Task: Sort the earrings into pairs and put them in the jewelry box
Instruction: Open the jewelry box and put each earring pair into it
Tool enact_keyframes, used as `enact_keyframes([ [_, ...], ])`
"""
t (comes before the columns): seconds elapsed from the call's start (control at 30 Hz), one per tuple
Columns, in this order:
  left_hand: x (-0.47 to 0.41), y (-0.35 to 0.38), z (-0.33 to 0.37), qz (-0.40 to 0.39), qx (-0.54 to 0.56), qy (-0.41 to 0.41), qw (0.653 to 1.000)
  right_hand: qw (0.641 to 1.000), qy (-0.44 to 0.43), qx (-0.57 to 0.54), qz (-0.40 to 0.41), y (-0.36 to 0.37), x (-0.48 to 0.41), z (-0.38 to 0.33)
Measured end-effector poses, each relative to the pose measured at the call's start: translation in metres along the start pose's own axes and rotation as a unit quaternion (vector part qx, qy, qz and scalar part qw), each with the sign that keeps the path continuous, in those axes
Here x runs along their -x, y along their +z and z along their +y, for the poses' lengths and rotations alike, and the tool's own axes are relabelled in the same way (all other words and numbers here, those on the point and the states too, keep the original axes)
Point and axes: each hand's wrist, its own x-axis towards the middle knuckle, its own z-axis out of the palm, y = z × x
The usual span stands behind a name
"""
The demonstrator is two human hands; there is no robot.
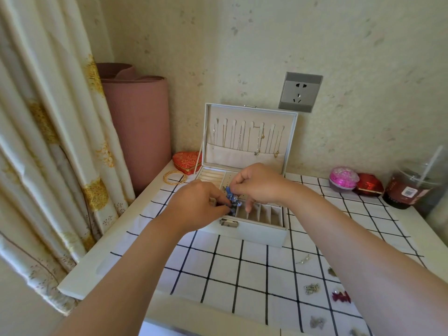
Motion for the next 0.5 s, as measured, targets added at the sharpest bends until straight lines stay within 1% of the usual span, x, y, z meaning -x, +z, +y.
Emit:
enact_keyframes([
  [0.1,0.0013,-0.0022,0.0002,-0.035,0.011,0.028,0.999,0.998,-0.024,0.059,0.0,-0.0012,-0.0017,0.0012],
  [0.17,0.0029,-0.0026,0.0026,-0.04,0.03,0.019,0.999,0.995,-0.036,0.097,0.003,-0.0033,-0.0009,-0.0003],
  [0.3,0.004,-0.0015,0.004,-0.008,0.075,-0.026,0.997,0.987,-0.035,0.156,0.02,0.0011,-0.0012,-0.0019],
  [0.37,0.0037,-0.0008,0.0031,0.013,0.056,-0.034,0.998,0.981,-0.041,0.187,0.03,0.0051,-0.0029,-0.0024],
  [0.43,0.0025,-0.0005,0.0018,0.022,0.024,-0.029,0.999,0.98,-0.04,0.196,0.011,0.0042,-0.0024,-0.0041],
  [0.5,0.0024,0.0002,0.0,0.003,0.021,-0.021,1.0,0.983,-0.029,0.181,-0.024,-0.001,-0.0006,-0.0062],
])
